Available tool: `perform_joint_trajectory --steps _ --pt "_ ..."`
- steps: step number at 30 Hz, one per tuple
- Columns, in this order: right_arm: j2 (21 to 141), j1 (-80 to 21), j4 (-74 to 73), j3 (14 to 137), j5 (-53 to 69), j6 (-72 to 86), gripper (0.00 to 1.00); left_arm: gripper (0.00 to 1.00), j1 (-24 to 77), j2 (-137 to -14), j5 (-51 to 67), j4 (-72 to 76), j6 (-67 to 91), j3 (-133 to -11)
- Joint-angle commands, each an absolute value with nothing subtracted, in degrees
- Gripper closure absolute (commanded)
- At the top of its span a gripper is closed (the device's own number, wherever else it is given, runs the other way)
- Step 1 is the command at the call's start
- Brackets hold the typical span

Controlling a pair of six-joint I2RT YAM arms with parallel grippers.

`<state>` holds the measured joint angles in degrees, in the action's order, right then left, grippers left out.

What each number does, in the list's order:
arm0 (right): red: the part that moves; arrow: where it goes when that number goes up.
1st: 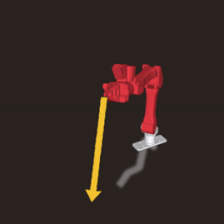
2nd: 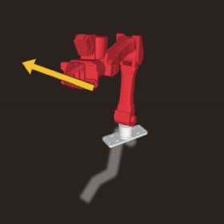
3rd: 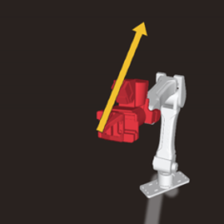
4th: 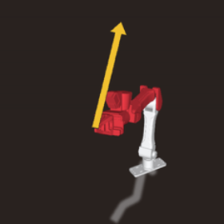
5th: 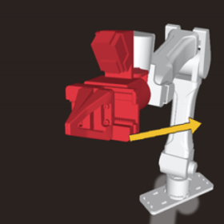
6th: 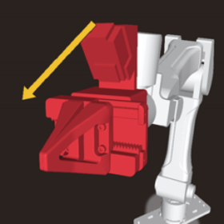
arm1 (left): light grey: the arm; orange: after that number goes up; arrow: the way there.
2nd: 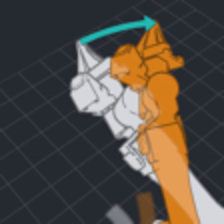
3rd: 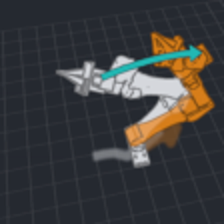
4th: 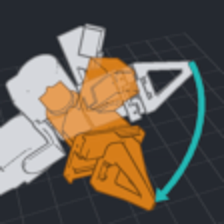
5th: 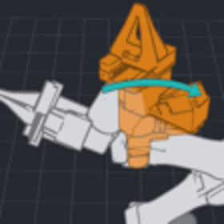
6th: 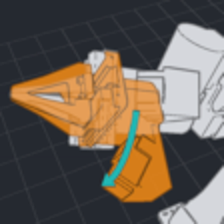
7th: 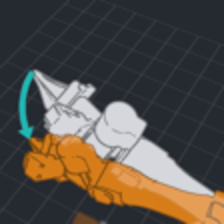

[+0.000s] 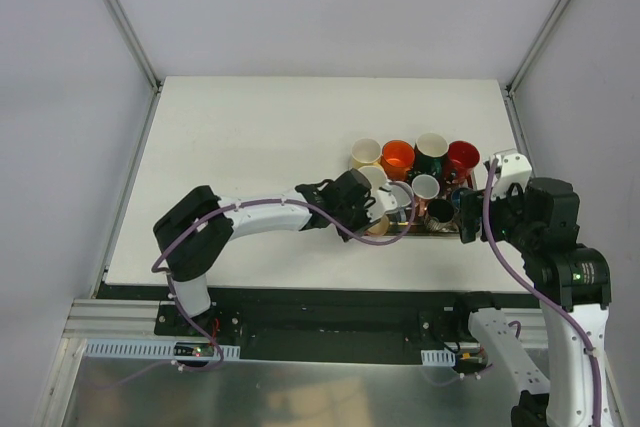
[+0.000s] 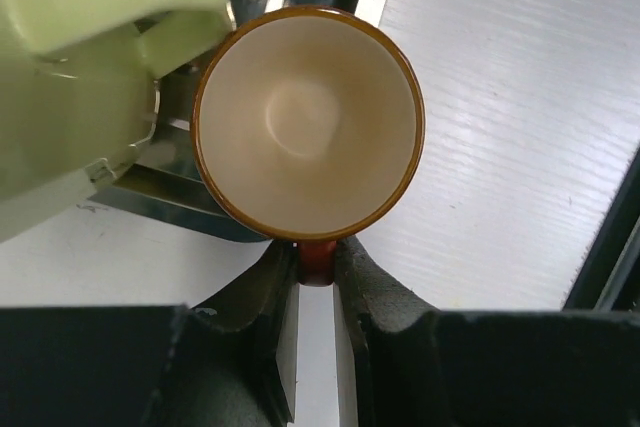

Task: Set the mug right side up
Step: Place the cup on the tray.

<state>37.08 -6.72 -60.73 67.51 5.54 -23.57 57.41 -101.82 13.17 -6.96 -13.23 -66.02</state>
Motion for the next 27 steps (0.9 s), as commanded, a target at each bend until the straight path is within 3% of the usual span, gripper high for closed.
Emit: perform_joint_trajectory --steps 1,15,20,23,27 --pt "36.3 -6.24 -60.2 67.33 4.92 -22.24 0.19 1.0 58.01 -102.92 7.57 -2.81 -11.34 -69.78" --pt "36.03 -5.45 -60.73 67.06 5.89 -21.62 0.19 0.99 58.18 -103.89 9.41 -5.09 -9.49 -68.56" --pt "36.39 -5.19 -60.91 67.67 6.15 -21.62 0.19 0.8 58.18 -103.71 8.18 -6.41 -9.4 -68.29" --pt "36.65 -5.27 -60.91 68.03 6.24 -21.8 0.19 0.78 58.18 -103.45 7.65 -6.68 -9.58 -67.94" --pt "36.83 -5.19 -60.91 68.03 6.5 -21.62 0.19 0.62 58.27 -102.92 7.03 -6.77 -9.75 -67.59"
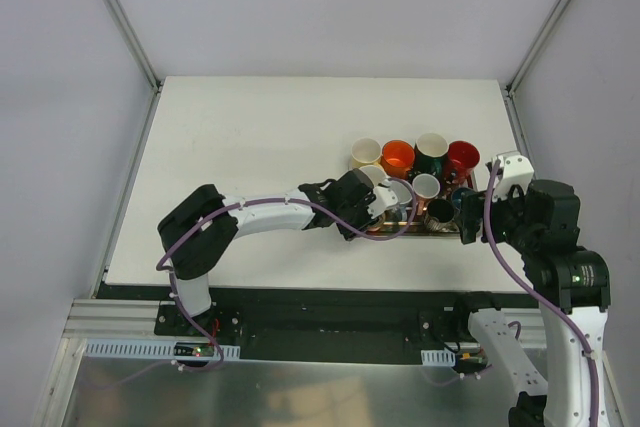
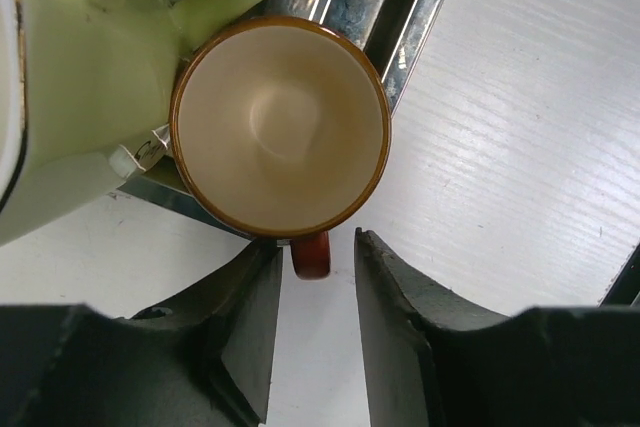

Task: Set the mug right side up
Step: Place the cup on the tray, then reset both arms

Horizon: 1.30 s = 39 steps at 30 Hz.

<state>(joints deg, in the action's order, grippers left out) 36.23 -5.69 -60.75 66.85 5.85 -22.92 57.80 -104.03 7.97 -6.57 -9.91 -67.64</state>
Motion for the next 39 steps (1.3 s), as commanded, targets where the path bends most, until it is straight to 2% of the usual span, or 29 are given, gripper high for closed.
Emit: perform_joint_trajectory --steps 1,6,10,11,12,13,15,20,24,28,33,39 --pt "36.83 -5.19 -60.91 68.11 6.5 -21.62 0.19 0.59 58.18 -102.66 6.77 -6.85 -9.58 -67.67" --pt "37.44 -5.19 -61.61 69.52 6.77 -22.15 0.19 0.49 58.18 -99.85 6.15 -11.24 -10.54 -67.94" --pt "38.14 -5.19 -61.26 70.75 6.86 -22.59 0.18 0.39 58.18 -91.52 7.11 -12.66 -11.95 -64.62" --pt "38.41 -5.19 -60.74 71.1 6.94 -22.59 0.16 0.33 58.18 -88.45 7.73 -12.92 -12.82 -63.64" --pt "38.93 -5.19 -60.21 71.36 7.12 -22.41 0.16 0.22 58.18 -85.89 7.65 -12.83 -12.92 -62.41" --pt "39.37 -5.19 -59.6 71.8 7.29 -22.06 0.15 0.01 58.18 -83.09 6.86 -12.92 -12.75 -61.62" --pt "41.91 -5.19 -59.24 73.73 7.91 -21.45 0.13 0.01 58.1 -78.42 4.58 -14.14 -12.66 -60.82" --pt "49.99 -5.19 -54.6 78.3 6.16 -13.83 0.01 0.01 53.11 -70.76 2.11 -20.91 -11.35 -63.98" --pt "59.39 -5.27 -51.59 85.84 -6.9 -3.2 0.01 0.01 41.16 -69.34 1.94 -25.65 -5.64 -69.85" --pt "66.7 -5.36 -53.87 92.63 -17.91 3.16 0.01 0.01 30.26 -70.4 -4.73 -28.38 -4.04 -76.98" --pt "65.32 -5.45 -51.16 92.03 -18.02 2.99 0.01 0.01 18.66 -70.58 -4.4 -32.6 -0.27 -83.93" --pt "62.84 -5.71 -46.58 87.98 -15.99 3.42 0.01 0.01 11.17 -65.66 -0.53 -33.57 1.85 -81.92"
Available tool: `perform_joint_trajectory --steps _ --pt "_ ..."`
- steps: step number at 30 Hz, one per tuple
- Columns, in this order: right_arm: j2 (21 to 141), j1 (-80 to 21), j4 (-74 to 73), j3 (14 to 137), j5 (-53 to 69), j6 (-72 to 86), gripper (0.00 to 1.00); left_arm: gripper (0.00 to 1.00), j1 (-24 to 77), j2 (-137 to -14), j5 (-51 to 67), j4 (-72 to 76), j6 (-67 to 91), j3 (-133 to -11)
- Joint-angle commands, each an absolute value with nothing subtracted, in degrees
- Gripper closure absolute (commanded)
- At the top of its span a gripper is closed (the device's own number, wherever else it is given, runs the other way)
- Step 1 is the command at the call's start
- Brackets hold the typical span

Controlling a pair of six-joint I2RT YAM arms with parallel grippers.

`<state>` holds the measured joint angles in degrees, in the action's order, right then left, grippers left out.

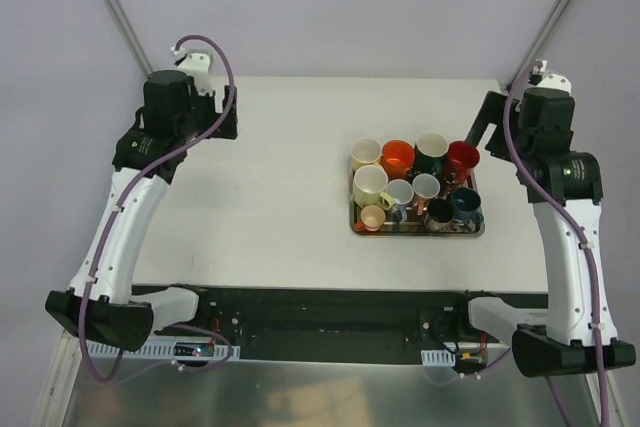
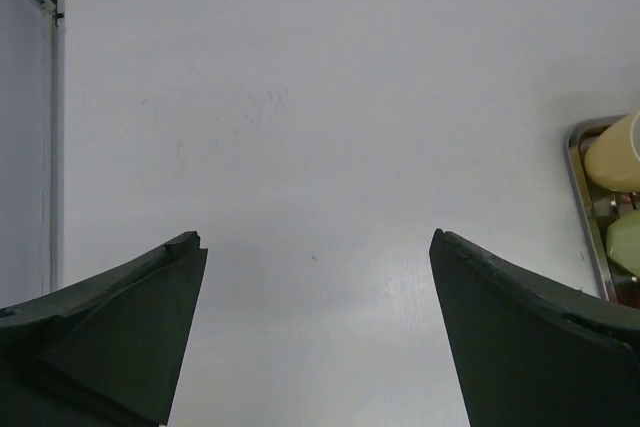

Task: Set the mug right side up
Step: Reset both arms

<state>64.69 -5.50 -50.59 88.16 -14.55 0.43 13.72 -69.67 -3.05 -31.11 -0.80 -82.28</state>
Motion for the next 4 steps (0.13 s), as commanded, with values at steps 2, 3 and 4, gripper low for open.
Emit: perform_joint_trajectory --steps 2,3,4 --pt "64.33 -5.71 -47.72 89.9 -16.43 4.83 0.01 0.01 9.33 -64.69 -0.09 -33.57 2.28 -81.48" --pt "65.21 -5.89 -48.07 91.13 -16.78 5.36 0.01 0.01 8.53 -64.43 -0.09 -33.66 2.46 -81.65" --pt "65.74 -5.71 -47.64 92.27 -16.87 4.93 0.01 0.01 7.57 -64.34 -0.09 -33.66 2.55 -82.09"
